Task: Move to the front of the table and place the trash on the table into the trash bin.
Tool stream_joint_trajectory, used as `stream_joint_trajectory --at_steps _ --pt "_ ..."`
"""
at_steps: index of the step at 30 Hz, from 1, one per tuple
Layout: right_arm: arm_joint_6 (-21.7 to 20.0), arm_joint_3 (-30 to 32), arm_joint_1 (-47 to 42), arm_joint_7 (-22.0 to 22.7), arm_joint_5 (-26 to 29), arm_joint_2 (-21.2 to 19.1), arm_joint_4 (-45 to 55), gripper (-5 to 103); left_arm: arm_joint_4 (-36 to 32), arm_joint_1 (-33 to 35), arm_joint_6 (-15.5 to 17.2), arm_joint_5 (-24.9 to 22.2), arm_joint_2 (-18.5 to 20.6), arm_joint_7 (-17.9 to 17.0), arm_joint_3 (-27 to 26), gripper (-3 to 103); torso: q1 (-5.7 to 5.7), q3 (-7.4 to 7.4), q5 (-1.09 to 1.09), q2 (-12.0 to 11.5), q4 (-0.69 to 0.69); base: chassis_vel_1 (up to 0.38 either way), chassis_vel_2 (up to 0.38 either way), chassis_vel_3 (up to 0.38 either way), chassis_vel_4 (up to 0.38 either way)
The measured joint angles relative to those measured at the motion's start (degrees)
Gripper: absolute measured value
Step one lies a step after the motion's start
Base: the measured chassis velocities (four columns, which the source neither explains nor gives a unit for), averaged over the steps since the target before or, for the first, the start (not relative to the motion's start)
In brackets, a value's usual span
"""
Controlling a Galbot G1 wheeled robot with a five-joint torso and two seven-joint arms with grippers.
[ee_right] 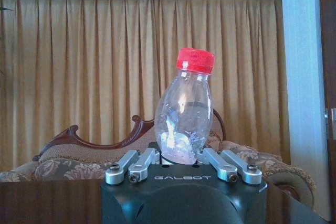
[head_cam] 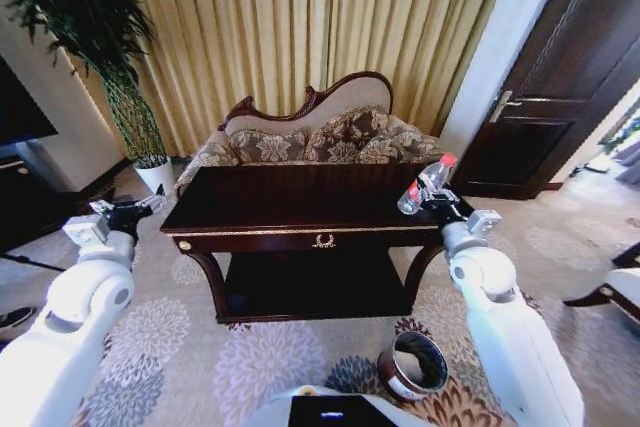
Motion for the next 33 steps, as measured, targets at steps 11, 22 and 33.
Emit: stream_joint_trajectory --at_steps 11,22,33 --pt "0.28 -0.04 -0.35 0.0 -0.57 0.16 0.03 27 0.11 0.07 -0.43 0.11 -0.18 0.18 0.09 100 0.01 0.01 0.03 -0.01 -0.02 -0.026 -0.105 0.022 0.109" --pt "0.36 -0.11 -0.47 0.0 -1.38 0.45 0.04 27 0.42 0.08 -0.85 0.18 -0.27 0.26 0.09 100 0.01 0.01 0.0 -0.01 0.0 0.058 -0.081 -0.068 0.083" --pt "0.4 -0.31 -0.34 0.0 -1.44 0.46 -0.15 27 0.48 0.37 -1.35 0.33 -0.53 0.49 0.07 100 0.01 0.0 0.01 -0.01 0.0 0.096 -0.094 -0.095 0.104"
